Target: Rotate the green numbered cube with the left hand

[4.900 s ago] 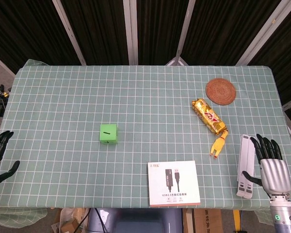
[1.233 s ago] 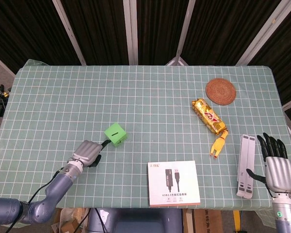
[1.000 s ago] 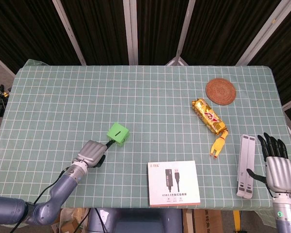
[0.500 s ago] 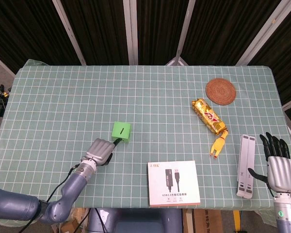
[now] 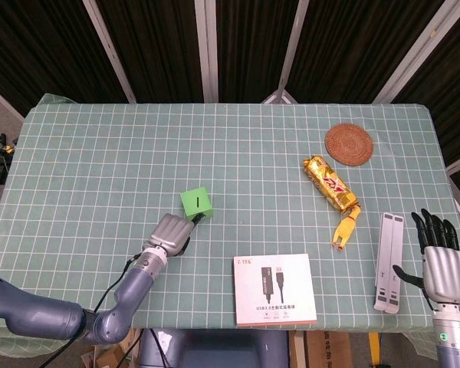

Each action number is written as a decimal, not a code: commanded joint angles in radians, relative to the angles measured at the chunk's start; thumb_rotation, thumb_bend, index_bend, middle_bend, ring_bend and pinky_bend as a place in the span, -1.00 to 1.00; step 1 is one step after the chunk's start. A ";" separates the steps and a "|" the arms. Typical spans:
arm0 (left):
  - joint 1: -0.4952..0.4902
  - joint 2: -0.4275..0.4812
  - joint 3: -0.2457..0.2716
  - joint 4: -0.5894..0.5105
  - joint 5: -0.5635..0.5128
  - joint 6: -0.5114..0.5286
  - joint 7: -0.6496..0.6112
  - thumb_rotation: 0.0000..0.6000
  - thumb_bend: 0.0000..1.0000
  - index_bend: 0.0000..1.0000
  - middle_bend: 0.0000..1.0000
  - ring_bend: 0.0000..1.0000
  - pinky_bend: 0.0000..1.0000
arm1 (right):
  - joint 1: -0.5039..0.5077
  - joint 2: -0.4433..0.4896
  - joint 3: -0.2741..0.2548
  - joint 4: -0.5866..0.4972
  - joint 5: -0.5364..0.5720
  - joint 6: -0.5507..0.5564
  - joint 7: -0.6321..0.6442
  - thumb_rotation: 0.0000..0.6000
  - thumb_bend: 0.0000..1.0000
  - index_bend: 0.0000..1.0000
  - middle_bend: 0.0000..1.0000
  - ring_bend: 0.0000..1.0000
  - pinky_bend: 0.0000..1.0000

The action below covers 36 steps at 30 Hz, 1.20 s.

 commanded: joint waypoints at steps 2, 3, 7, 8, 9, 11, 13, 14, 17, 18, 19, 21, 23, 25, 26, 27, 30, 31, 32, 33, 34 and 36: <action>-0.008 -0.010 -0.003 0.011 -0.003 0.003 0.006 1.00 0.62 -0.78 0.68 0.46 0.41 | 0.001 0.000 0.000 0.000 0.001 -0.002 0.001 1.00 -0.85 -0.89 -1.00 -1.00 -1.00; -0.009 -0.013 -0.004 0.014 -0.003 0.003 0.006 1.00 0.62 -0.78 0.68 0.46 0.41 | 0.001 0.000 0.000 0.000 0.001 -0.003 0.000 1.00 -0.85 -0.89 -1.00 -1.00 -1.00; -0.015 -0.025 -0.011 0.034 -0.009 0.003 0.004 1.00 0.62 -0.78 0.68 0.46 0.41 | 0.003 -0.001 0.000 0.000 0.003 -0.006 -0.002 1.00 -0.85 -0.89 -1.00 -1.00 -1.00; -0.016 -0.028 -0.013 0.040 -0.012 0.003 0.005 1.00 0.62 -0.78 0.68 0.46 0.40 | 0.003 -0.001 0.000 0.001 0.003 -0.007 -0.002 1.00 -0.85 -0.89 -1.00 -1.00 -1.00; -0.019 -0.031 -0.017 0.050 -0.015 0.005 0.005 1.00 0.62 -0.78 0.68 0.46 0.41 | 0.003 -0.002 0.000 0.002 0.004 -0.007 -0.003 1.00 -0.85 -0.89 -1.00 -1.00 -1.00; -0.024 -0.038 -0.026 0.069 -0.022 0.005 0.006 1.00 0.62 -0.78 0.68 0.46 0.41 | 0.005 -0.003 0.001 0.003 0.007 -0.010 -0.006 1.00 -0.85 -0.89 -1.00 -1.00 -1.00; -0.028 -0.041 -0.034 0.082 -0.031 0.002 0.006 1.00 0.62 -0.78 0.68 0.46 0.41 | 0.006 -0.005 0.000 0.004 0.008 -0.013 -0.008 1.00 -0.86 -0.89 -1.00 -1.00 -1.00; -0.030 -0.043 -0.040 0.088 -0.038 0.000 0.004 1.00 0.62 -0.78 0.68 0.46 0.41 | 0.007 -0.006 0.000 0.004 0.009 -0.015 -0.010 1.00 -0.86 -0.89 -1.00 -1.00 -1.00; -0.038 -0.048 -0.055 0.110 -0.057 -0.007 0.002 1.00 0.62 -0.78 0.68 0.46 0.41 | 0.009 -0.009 0.000 0.006 0.011 -0.019 -0.016 1.00 -0.85 -0.89 -1.00 -1.00 -1.00; -0.041 -0.050 -0.058 0.118 -0.063 -0.010 0.003 1.00 0.62 -0.78 0.68 0.46 0.41 | 0.010 -0.010 0.000 0.006 0.012 -0.020 -0.018 1.00 -0.85 -0.89 -1.00 -1.00 -1.00; -0.044 -0.053 -0.061 0.125 -0.071 -0.012 0.005 1.00 0.62 -0.78 0.68 0.46 0.41 | 0.011 -0.010 0.000 0.006 0.013 -0.021 -0.019 1.00 -0.86 -0.89 -1.00 -1.00 -1.00; -0.050 -0.058 -0.067 0.139 -0.082 -0.017 0.009 1.00 0.62 -0.78 0.68 0.46 0.41 | 0.011 -0.012 0.000 0.007 0.016 -0.023 -0.023 1.00 -0.85 -0.89 -1.00 -1.00 -1.00; -0.058 -0.063 -0.074 0.151 -0.091 -0.020 0.013 1.00 0.62 -0.77 0.68 0.46 0.41 | 0.012 -0.013 0.001 0.008 0.018 -0.024 -0.025 1.00 -0.85 -0.89 -1.00 -1.00 -1.00; -0.065 -0.070 -0.082 0.164 -0.099 -0.022 0.015 1.00 0.62 -0.77 0.68 0.46 0.41 | 0.013 -0.015 0.001 0.008 0.020 -0.026 -0.029 1.00 -0.85 -0.89 -1.00 -1.00 -1.00; -0.069 -0.073 -0.087 0.169 -0.103 -0.023 0.016 1.00 0.62 -0.77 0.68 0.46 0.40 | 0.014 -0.015 0.001 0.009 0.022 -0.027 -0.030 1.00 -0.85 -0.89 -1.00 -1.00 -1.00; -0.072 -0.076 -0.092 0.175 -0.108 -0.023 0.017 1.00 0.62 -0.77 0.68 0.46 0.41 | 0.014 -0.016 0.001 0.009 0.023 -0.028 -0.031 1.00 -0.85 -0.89 -1.00 -1.00 -1.00; -0.083 -0.087 -0.103 0.192 -0.120 -0.018 0.023 1.00 0.62 -0.77 0.68 0.46 0.41 | 0.016 -0.017 0.000 0.009 0.025 -0.031 -0.034 1.00 -0.85 -0.89 -1.00 -1.00 -1.00; -0.086 -0.090 -0.106 0.196 -0.124 -0.016 0.026 1.00 0.62 -0.77 0.68 0.46 0.40 | 0.016 -0.017 0.000 0.009 0.025 -0.032 -0.034 1.00 -0.85 -0.89 -1.00 -1.00 -1.00; -0.088 -0.093 -0.109 0.200 -0.128 -0.013 0.027 1.00 0.62 -0.77 0.68 0.46 0.40 | 0.016 -0.017 0.000 0.009 0.025 -0.033 -0.034 1.00 -0.85 -0.89 -1.00 -1.00 -1.00; -0.089 -0.095 -0.111 0.203 -0.131 -0.012 0.027 1.00 0.62 -0.77 0.68 0.46 0.41 | 0.017 -0.018 0.000 0.009 0.027 -0.034 -0.034 1.00 -0.85 -0.89 -1.00 -1.00 -1.00; -0.089 -0.096 -0.114 0.205 -0.136 -0.011 0.026 1.00 0.62 -0.77 0.68 0.46 0.41 | 0.017 -0.018 0.000 0.010 0.028 -0.035 -0.035 1.00 -0.85 -0.89 -1.00 -1.00 -1.00; -0.088 -0.098 -0.126 0.207 -0.154 -0.013 0.018 1.00 0.62 -0.77 0.68 0.46 0.41 | 0.018 -0.018 -0.001 0.009 0.031 -0.039 -0.038 1.00 -0.85 -0.89 -1.00 -1.00 -1.00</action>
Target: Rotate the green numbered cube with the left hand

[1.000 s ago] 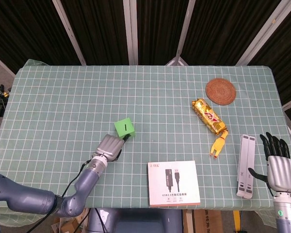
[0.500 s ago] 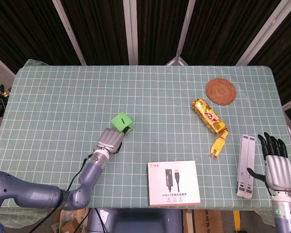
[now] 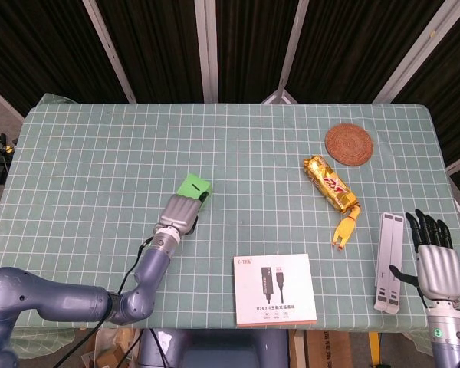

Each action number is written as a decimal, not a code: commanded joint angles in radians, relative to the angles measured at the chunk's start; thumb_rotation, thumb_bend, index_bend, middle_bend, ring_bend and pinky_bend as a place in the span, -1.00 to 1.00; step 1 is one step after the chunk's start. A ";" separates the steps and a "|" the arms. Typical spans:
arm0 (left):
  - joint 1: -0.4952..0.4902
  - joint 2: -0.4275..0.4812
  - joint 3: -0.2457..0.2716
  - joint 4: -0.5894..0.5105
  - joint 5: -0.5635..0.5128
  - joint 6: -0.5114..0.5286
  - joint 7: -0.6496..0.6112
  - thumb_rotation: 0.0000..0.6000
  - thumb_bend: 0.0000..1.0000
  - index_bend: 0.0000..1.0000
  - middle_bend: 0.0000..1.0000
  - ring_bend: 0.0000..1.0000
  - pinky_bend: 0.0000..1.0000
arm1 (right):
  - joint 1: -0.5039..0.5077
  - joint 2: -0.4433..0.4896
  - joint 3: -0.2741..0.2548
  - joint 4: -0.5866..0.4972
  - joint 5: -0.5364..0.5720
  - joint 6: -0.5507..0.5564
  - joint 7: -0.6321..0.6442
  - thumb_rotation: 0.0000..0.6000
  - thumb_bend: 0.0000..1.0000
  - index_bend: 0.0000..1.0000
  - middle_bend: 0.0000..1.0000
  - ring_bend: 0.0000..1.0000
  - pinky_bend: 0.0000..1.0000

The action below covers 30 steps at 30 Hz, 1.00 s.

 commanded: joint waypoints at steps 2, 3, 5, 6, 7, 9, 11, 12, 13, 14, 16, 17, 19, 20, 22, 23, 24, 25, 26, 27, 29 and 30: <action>-0.001 -0.003 -0.015 0.009 -0.026 0.001 -0.006 1.00 0.62 -0.77 0.68 0.46 0.41 | 0.002 0.000 -0.001 -0.001 0.005 -0.006 -0.005 1.00 -0.85 -0.89 -1.00 -1.00 -1.00; -0.003 -0.005 -0.013 0.013 -0.029 0.003 -0.002 1.00 0.62 -0.77 0.68 0.46 0.41 | 0.002 0.000 -0.002 -0.002 0.005 -0.008 -0.005 1.00 -0.85 -0.89 -1.00 -1.00 -1.00; -0.005 -0.006 -0.013 0.018 -0.039 0.005 0.006 1.00 0.62 -0.77 0.68 0.46 0.41 | 0.003 0.001 -0.002 -0.002 0.006 -0.009 -0.005 1.00 -0.85 -0.89 -1.00 -1.00 -1.00; -0.006 -0.007 -0.015 0.021 -0.042 0.005 0.007 1.00 0.62 -0.77 0.68 0.46 0.41 | 0.003 0.001 -0.001 -0.002 0.008 -0.009 -0.005 1.00 -0.85 -0.89 -1.00 -1.00 -1.00; -0.007 -0.009 -0.016 0.024 -0.043 0.006 0.007 1.00 0.62 -0.77 0.68 0.46 0.41 | 0.003 0.000 -0.001 -0.002 0.009 -0.009 -0.005 1.00 -0.85 -0.89 -1.00 -1.00 -1.00; -0.009 -0.013 -0.019 0.033 -0.040 0.009 0.007 1.00 0.62 -0.77 0.68 0.46 0.41 | 0.003 0.000 0.000 -0.001 0.010 -0.009 -0.005 1.00 -0.85 -0.89 -1.00 -1.00 -1.00; -0.011 -0.018 -0.021 0.041 -0.040 0.011 0.009 1.00 0.62 -0.77 0.68 0.46 0.41 | 0.003 -0.001 0.000 -0.001 0.012 -0.010 -0.007 1.00 -0.85 -0.89 -1.00 -1.00 -1.00; -0.013 -0.020 -0.024 0.043 -0.042 0.012 0.009 1.00 0.62 -0.77 0.68 0.46 0.41 | 0.004 -0.002 0.000 -0.001 0.013 -0.010 -0.008 1.00 -0.85 -0.89 -1.00 -1.00 -1.00; -0.014 -0.023 -0.026 0.045 -0.042 0.013 0.009 1.00 0.62 -0.77 0.68 0.46 0.41 | 0.004 -0.002 0.000 -0.001 0.013 -0.010 -0.009 1.00 -0.85 -0.89 -1.00 -1.00 -1.00; -0.016 -0.025 -0.028 0.046 -0.039 0.016 0.011 1.00 0.62 -0.77 0.68 0.46 0.41 | 0.004 -0.002 0.000 -0.001 0.013 -0.011 -0.010 1.00 -0.85 -0.89 -1.00 -1.00 -1.00; -0.018 -0.029 -0.029 0.047 -0.033 0.023 0.014 1.00 0.62 -0.76 0.68 0.46 0.41 | 0.004 -0.002 -0.001 -0.002 0.013 -0.010 -0.010 1.00 -0.85 -0.89 -1.00 -1.00 -1.00; -0.019 -0.032 -0.029 0.048 -0.030 0.029 0.015 1.00 0.62 -0.76 0.68 0.46 0.41 | 0.004 -0.002 -0.001 -0.001 0.013 -0.010 -0.011 1.00 -0.85 -0.89 -1.00 -1.00 -1.00; -0.019 -0.040 -0.030 0.052 -0.023 0.046 0.018 1.00 0.62 -0.76 0.68 0.46 0.41 | 0.005 -0.002 -0.001 -0.002 0.014 -0.012 -0.010 1.00 -0.85 -0.89 -1.00 -1.00 -1.00; -0.019 -0.044 -0.029 0.054 -0.020 0.054 0.020 1.00 0.62 -0.76 0.69 0.46 0.41 | 0.005 -0.002 -0.001 -0.002 0.014 -0.013 -0.010 1.00 -0.85 -0.89 -1.00 -1.00 -1.00; -0.018 -0.052 -0.029 0.061 -0.015 0.067 0.023 1.00 0.62 -0.76 0.69 0.46 0.41 | 0.005 -0.002 -0.001 -0.001 0.015 -0.014 -0.009 1.00 -0.86 -0.89 -1.00 -1.00 -1.00; -0.017 -0.056 -0.030 0.065 -0.014 0.073 0.024 1.00 0.62 -0.76 0.69 0.46 0.41 | 0.005 -0.001 -0.001 -0.001 0.015 -0.014 -0.008 1.00 -0.86 -0.89 -1.00 -1.00 -1.00; -0.016 -0.061 -0.031 0.070 -0.012 0.079 0.024 1.00 0.62 -0.76 0.69 0.46 0.41 | 0.005 -0.001 -0.002 -0.002 0.015 -0.014 -0.008 1.00 -0.85 -0.89 -1.00 -1.00 -1.00; -0.015 -0.065 -0.031 0.074 -0.009 0.083 0.025 1.00 0.62 -0.76 0.69 0.46 0.41 | 0.005 0.000 -0.002 -0.002 0.015 -0.014 -0.007 1.00 -0.85 -0.89 -1.00 -1.00 -1.00; -0.015 -0.069 -0.031 0.079 -0.007 0.087 0.026 1.00 0.62 -0.76 0.69 0.46 0.41 | 0.005 0.000 -0.002 -0.002 0.015 -0.014 -0.006 1.00 -0.85 -0.89 -1.00 -1.00 -1.00; -0.014 -0.072 -0.032 0.082 -0.006 0.088 0.027 1.00 0.62 -0.76 0.69 0.46 0.41 | 0.005 0.001 -0.002 -0.003 0.015 -0.014 -0.006 1.00 -0.85 -0.89 -1.00 -1.00 -1.00; -0.012 -0.079 -0.037 0.088 -0.005 0.091 0.027 1.00 0.62 -0.76 0.69 0.46 0.41 | 0.005 0.001 -0.001 -0.003 0.016 -0.014 -0.004 1.00 -0.85 -0.89 -1.00 -1.00 -1.00; -0.012 -0.082 -0.038 0.091 -0.004 0.094 0.029 1.00 0.62 -0.76 0.69 0.46 0.41 | 0.004 0.002 -0.001 -0.003 0.016 -0.014 -0.003 1.00 -0.85 -0.89 -1.00 -1.00 -1.00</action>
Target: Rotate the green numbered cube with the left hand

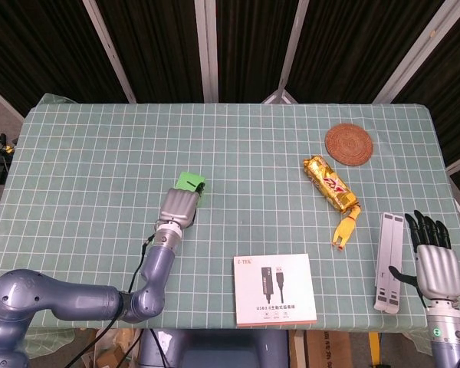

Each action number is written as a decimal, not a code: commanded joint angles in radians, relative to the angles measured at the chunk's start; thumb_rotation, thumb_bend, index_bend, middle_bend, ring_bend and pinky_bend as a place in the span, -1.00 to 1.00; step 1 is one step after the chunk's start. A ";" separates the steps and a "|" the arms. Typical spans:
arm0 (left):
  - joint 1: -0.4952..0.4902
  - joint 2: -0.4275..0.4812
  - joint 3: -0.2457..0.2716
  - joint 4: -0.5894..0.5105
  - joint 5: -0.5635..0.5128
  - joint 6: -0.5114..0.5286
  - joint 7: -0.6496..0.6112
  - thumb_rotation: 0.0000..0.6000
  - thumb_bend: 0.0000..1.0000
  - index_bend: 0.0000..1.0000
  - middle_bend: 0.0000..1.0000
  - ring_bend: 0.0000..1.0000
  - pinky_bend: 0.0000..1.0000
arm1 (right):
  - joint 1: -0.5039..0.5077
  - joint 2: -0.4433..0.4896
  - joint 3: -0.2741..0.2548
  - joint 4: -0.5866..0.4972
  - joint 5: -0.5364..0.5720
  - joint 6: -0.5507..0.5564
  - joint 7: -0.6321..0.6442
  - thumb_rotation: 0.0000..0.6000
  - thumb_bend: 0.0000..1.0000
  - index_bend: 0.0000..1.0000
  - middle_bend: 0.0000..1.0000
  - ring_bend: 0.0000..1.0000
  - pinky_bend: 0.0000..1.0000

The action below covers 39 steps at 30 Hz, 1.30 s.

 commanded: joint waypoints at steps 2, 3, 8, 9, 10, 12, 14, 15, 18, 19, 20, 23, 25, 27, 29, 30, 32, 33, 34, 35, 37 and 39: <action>0.002 -0.011 -0.004 0.011 0.006 0.011 0.007 1.00 0.62 -0.76 0.69 0.46 0.41 | 0.000 0.001 0.000 0.000 0.001 -0.001 0.002 1.00 -0.85 -0.89 -1.00 -1.00 -1.00; 0.002 -0.015 -0.006 0.015 0.009 0.017 0.008 1.00 0.62 -0.76 0.69 0.46 0.41 | 0.000 0.002 0.000 0.000 0.002 -0.001 0.003 1.00 -0.85 -0.89 -1.00 -1.00 -1.00; 0.009 -0.033 -0.013 0.029 0.026 0.051 0.013 1.00 0.62 -0.76 0.69 0.46 0.40 | 0.000 0.003 0.000 -0.001 0.002 -0.002 0.005 1.00 -0.85 -0.89 -1.00 -1.00 -1.00; 0.011 -0.037 -0.015 0.033 0.031 0.062 0.014 1.00 0.62 -0.76 0.69 0.47 0.41 | 0.000 0.003 0.000 -0.001 0.002 -0.001 0.005 1.00 -0.85 -0.89 -1.00 -1.00 -1.00; 0.012 -0.042 -0.018 0.036 0.034 0.073 0.016 1.00 0.62 -0.76 0.69 0.47 0.40 | 0.000 0.003 0.000 -0.001 0.002 -0.001 0.005 1.00 -0.86 -0.89 -1.00 -1.00 -1.00; 0.016 -0.050 -0.022 0.039 0.044 0.088 0.015 1.00 0.62 -0.75 0.69 0.47 0.40 | 0.000 0.004 -0.001 -0.002 0.002 -0.001 0.006 1.00 -0.86 -0.89 -1.00 -1.00 -1.00; 0.021 -0.055 -0.025 0.038 0.060 0.095 0.009 1.00 0.62 -0.75 0.69 0.47 0.41 | -0.001 0.004 0.000 -0.002 0.003 -0.001 0.007 1.00 -0.85 -0.89 -1.00 -1.00 -1.00; 0.024 -0.055 -0.027 0.036 0.069 0.095 0.004 1.00 0.62 -0.74 0.68 0.47 0.41 | -0.001 0.005 0.000 -0.003 0.003 -0.001 0.007 1.00 -0.85 -0.89 -1.00 -1.00 -1.00; 0.037 -0.047 -0.040 0.005 0.109 0.091 -0.031 1.00 0.62 -0.71 0.66 0.47 0.41 | -0.001 0.006 0.000 -0.005 0.004 -0.001 0.008 1.00 -0.85 -0.89 -1.00 -1.00 -1.00; 0.043 -0.040 -0.045 -0.012 0.128 0.093 -0.046 1.00 0.61 -0.70 0.65 0.47 0.41 | -0.001 0.007 0.000 -0.005 0.004 -0.001 0.008 1.00 -0.85 -0.89 -1.00 -1.00 -1.00; 0.050 -0.032 -0.050 -0.034 0.148 0.099 -0.062 1.00 0.59 -0.70 0.64 0.46 0.41 | -0.002 0.008 0.000 -0.005 0.004 -0.001 0.009 1.00 -0.85 -0.89 -1.00 -1.00 -1.00; 0.078 0.012 -0.054 -0.138 0.221 0.169 -0.082 1.00 0.40 -0.65 0.50 0.33 0.40 | -0.003 0.011 -0.001 -0.007 0.005 -0.002 0.012 1.00 -0.85 -0.89 -1.00 -1.00 -1.00; 0.107 0.041 -0.045 -0.227 0.282 0.279 -0.072 1.00 0.23 -0.64 0.26 0.11 0.35 | -0.004 0.012 -0.002 -0.009 0.004 -0.001 0.013 1.00 -0.85 -0.89 -1.00 -1.00 -1.00; 0.146 0.081 -0.027 -0.334 0.322 0.374 -0.053 1.00 0.05 -0.65 -0.11 -0.24 0.17 | -0.005 0.014 -0.004 -0.013 0.000 0.002 0.013 1.00 -0.85 -0.89 -1.00 -1.00 -1.00; 0.188 0.147 -0.005 -0.455 0.337 0.426 -0.034 1.00 -0.10 -0.66 -0.36 -0.50 -0.07 | -0.007 0.015 -0.007 -0.018 -0.006 0.007 0.011 1.00 -0.85 -0.89 -1.00 -1.00 -1.00; 0.214 0.192 0.005 -0.515 0.345 0.445 -0.037 1.00 -0.16 -0.66 -0.47 -0.63 -0.21 | -0.008 0.015 -0.008 -0.021 -0.010 0.010 0.009 1.00 -0.85 -0.89 -1.00 -1.00 -1.00; 0.268 0.281 0.027 -0.611 0.382 0.459 -0.077 1.00 -0.20 -0.67 -0.58 -0.79 -0.41 | -0.010 0.014 -0.012 -0.028 -0.018 0.015 0.001 1.00 -0.85 -0.89 -1.00 -1.00 -1.00; 0.305 0.327 0.040 -0.645 0.415 0.465 -0.126 1.00 -0.20 -0.67 -0.63 -0.88 -0.50 | -0.010 0.013 -0.015 -0.031 -0.022 0.015 -0.006 1.00 -0.85 -0.89 -1.00 -1.00 -1.00; 0.342 0.371 0.060 -0.667 0.456 0.462 -0.178 1.00 -0.22 -0.67 -0.67 -0.93 -0.58 | -0.010 0.012 -0.018 -0.034 -0.024 0.016 -0.013 1.00 -0.85 -0.89 -1.00 -1.00 -1.00; 0.377 0.413 0.083 -0.677 0.498 0.457 -0.230 1.00 -0.23 -0.67 -0.69 -0.96 -0.62 | -0.010 0.011 -0.020 -0.038 -0.027 0.016 -0.019 1.00 -0.85 -0.89 -1.00 -1.00 -1.00; 0.453 0.497 0.144 -0.668 0.598 0.455 -0.337 1.00 -0.26 -0.67 -0.71 -0.99 -0.70 | -0.009 0.010 -0.024 -0.042 -0.033 0.016 -0.033 1.00 -0.85 -0.89 -1.00 -1.00 -1.00; 0.527 0.558 0.204 -0.623 0.702 0.466 -0.447 1.00 -0.29 -0.67 -0.72 -1.00 -0.76 | -0.009 0.007 -0.025 -0.043 -0.035 0.017 -0.042 1.00 -0.85 -0.89 -1.00 -1.00 -1.00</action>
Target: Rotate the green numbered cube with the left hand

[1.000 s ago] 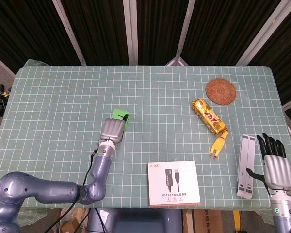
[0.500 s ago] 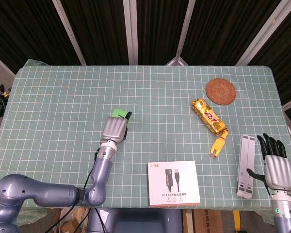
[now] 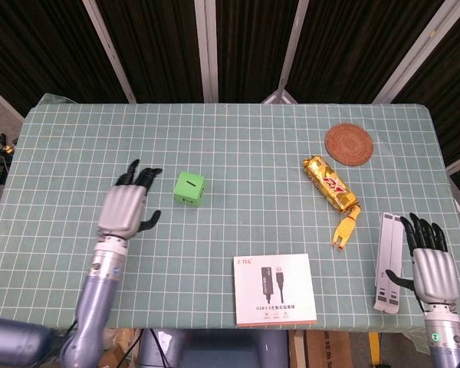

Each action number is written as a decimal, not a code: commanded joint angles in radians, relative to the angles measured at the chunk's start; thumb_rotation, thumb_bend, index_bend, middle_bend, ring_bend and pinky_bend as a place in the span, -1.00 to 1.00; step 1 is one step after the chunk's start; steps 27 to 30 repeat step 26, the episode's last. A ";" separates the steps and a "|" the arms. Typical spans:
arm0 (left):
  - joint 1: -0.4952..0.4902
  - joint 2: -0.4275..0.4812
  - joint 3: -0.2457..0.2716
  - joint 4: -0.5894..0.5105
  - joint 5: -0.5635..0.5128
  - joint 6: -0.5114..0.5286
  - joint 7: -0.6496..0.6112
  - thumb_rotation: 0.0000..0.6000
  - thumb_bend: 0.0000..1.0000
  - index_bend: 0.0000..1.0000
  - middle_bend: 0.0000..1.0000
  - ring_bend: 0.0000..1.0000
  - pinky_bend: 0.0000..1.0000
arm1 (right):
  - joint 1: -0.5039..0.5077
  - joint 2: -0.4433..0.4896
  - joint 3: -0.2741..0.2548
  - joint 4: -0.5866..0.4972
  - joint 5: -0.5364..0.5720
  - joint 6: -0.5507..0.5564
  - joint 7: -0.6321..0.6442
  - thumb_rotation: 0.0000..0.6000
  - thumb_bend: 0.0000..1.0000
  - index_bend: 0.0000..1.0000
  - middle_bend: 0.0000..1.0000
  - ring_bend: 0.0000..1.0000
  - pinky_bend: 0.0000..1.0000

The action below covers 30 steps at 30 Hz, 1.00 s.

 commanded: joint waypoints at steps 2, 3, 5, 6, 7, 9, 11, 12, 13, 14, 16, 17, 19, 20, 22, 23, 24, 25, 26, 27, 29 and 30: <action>0.266 0.211 0.193 0.077 0.343 0.076 -0.357 1.00 -0.31 -0.67 -0.73 -1.00 -0.76 | 0.001 -0.005 -0.002 -0.002 -0.005 0.003 -0.011 1.00 -0.85 -0.89 -1.00 -1.00 -1.00; 0.307 0.219 0.216 0.121 0.385 0.104 -0.409 1.00 -0.32 -0.67 -0.73 -1.00 -0.76 | 0.001 -0.005 -0.002 -0.001 -0.007 0.004 -0.010 1.00 -0.85 -0.89 -1.00 -1.00 -1.00; 0.382 0.220 0.255 0.205 0.448 0.153 -0.504 1.00 -0.32 -0.66 -0.74 -1.00 -0.77 | 0.002 -0.006 -0.003 0.005 -0.019 0.010 -0.005 1.00 -0.85 -0.89 -1.00 -1.00 -1.00; 0.410 0.218 0.269 0.240 0.466 0.165 -0.535 1.00 -0.32 -0.66 -0.74 -1.00 -0.78 | 0.002 -0.007 -0.003 0.008 -0.028 0.016 -0.002 1.00 -0.85 -0.89 -1.00 -1.00 -1.00; 0.435 0.216 0.282 0.270 0.476 0.170 -0.557 1.00 -0.32 -0.66 -0.74 -1.00 -0.79 | 0.001 -0.008 -0.003 0.013 -0.038 0.023 0.003 1.00 -0.85 -0.89 -1.00 -1.00 -1.00; 0.475 0.215 0.303 0.314 0.480 0.165 -0.583 1.00 -0.32 -0.66 -0.74 -1.00 -0.81 | 0.000 -0.011 -0.005 0.025 -0.061 0.039 0.012 1.00 -0.85 -0.89 -1.00 -1.00 -1.00; 0.503 0.216 0.314 0.336 0.480 0.152 -0.593 1.00 -0.32 -0.66 -0.74 -1.00 -0.82 | -0.003 -0.012 -0.007 0.035 -0.082 0.053 0.026 1.00 -0.85 -0.89 -1.00 -1.00 -1.00; 0.514 0.216 0.318 0.342 0.483 0.147 -0.592 1.00 -0.32 -0.66 -0.74 -1.00 -0.82 | -0.005 -0.012 -0.007 0.038 -0.090 0.061 0.034 1.00 -0.86 -0.89 -1.00 -1.00 -1.00; 0.523 0.216 0.319 0.345 0.489 0.145 -0.591 1.00 -0.32 -0.67 -0.74 -1.00 -0.82 | -0.006 -0.011 -0.007 0.041 -0.096 0.067 0.040 1.00 -0.85 -0.89 -1.00 -1.00 -1.00; 0.530 0.214 0.319 0.349 0.494 0.146 -0.591 1.00 -0.32 -0.67 -0.74 -1.00 -0.82 | -0.007 -0.011 -0.006 0.042 -0.098 0.070 0.042 1.00 -0.85 -0.89 -1.00 -1.00 -1.00; 0.551 0.203 0.316 0.363 0.520 0.152 -0.596 1.00 -0.32 -0.67 -0.74 -1.00 -0.82 | -0.012 -0.007 -0.007 0.042 -0.106 0.084 0.050 1.00 -0.85 -0.89 -1.00 -1.00 -1.00; 0.559 0.199 0.315 0.370 0.531 0.154 -0.597 1.00 -0.32 -0.67 -0.74 -1.00 -0.82 | -0.014 -0.005 -0.006 0.042 -0.107 0.088 0.053 1.00 -0.85 -0.89 -1.00 -1.00 -1.00; 0.577 0.187 0.315 0.386 0.552 0.157 -0.602 1.00 -0.32 -0.67 -0.74 -1.00 -0.82 | -0.019 -0.001 -0.005 0.039 -0.108 0.096 0.059 1.00 -0.86 -0.89 -1.00 -1.00 -1.00; 0.585 0.181 0.313 0.396 0.560 0.158 -0.608 1.00 -0.32 -0.67 -0.74 -1.00 -0.82 | -0.021 0.002 -0.004 0.038 -0.107 0.098 0.061 1.00 -0.86 -0.89 -1.00 -1.00 -1.00; 0.598 0.180 0.310 0.394 0.566 0.148 -0.612 1.00 -0.32 -0.67 -0.74 -1.00 -0.82 | -0.024 0.005 -0.001 0.036 -0.105 0.105 0.066 1.00 -0.85 -0.89 -1.00 -1.00 -1.00; 0.602 0.182 0.307 0.396 0.576 0.147 -0.613 1.00 -0.32 -0.67 -0.74 -1.00 -0.82 | -0.025 0.005 0.001 0.035 -0.105 0.107 0.065 1.00 -0.85 -0.89 -1.00 -1.00 -1.00; 0.606 0.182 0.301 0.399 0.582 0.149 -0.613 1.00 -0.32 -0.67 -0.74 -1.00 -0.82 | -0.026 0.005 0.001 0.036 -0.105 0.109 0.063 1.00 -0.85 -0.89 -1.00 -1.00 -1.00; 0.612 0.182 0.296 0.400 0.585 0.150 -0.611 1.00 -0.32 -0.67 -0.74 -1.00 -0.82 | -0.027 0.006 0.000 0.036 -0.104 0.109 0.060 1.00 -0.85 -0.89 -1.00 -1.00 -1.00; 0.618 0.183 0.291 0.401 0.587 0.151 -0.609 1.00 -0.32 -0.67 -0.74 -1.00 -0.82 | -0.027 0.006 -0.001 0.036 -0.103 0.105 0.058 1.00 -0.85 -0.89 -1.00 -1.00 -1.00; 0.618 0.183 0.291 0.401 0.587 0.151 -0.609 1.00 -0.32 -0.67 -0.74 -1.00 -0.82 | -0.027 0.006 -0.001 0.036 -0.103 0.105 0.058 1.00 -0.85 -0.89 -1.00 -1.00 -1.00; 0.618 0.183 0.291 0.401 0.587 0.151 -0.609 1.00 -0.32 -0.67 -0.74 -1.00 -0.82 | -0.027 0.006 -0.001 0.036 -0.103 0.105 0.058 1.00 -0.85 -0.89 -1.00 -1.00 -1.00; 0.618 0.183 0.291 0.401 0.587 0.151 -0.609 1.00 -0.32 -0.67 -0.74 -1.00 -0.82 | -0.027 0.006 -0.001 0.036 -0.103 0.105 0.058 1.00 -0.85 -0.89 -1.00 -1.00 -1.00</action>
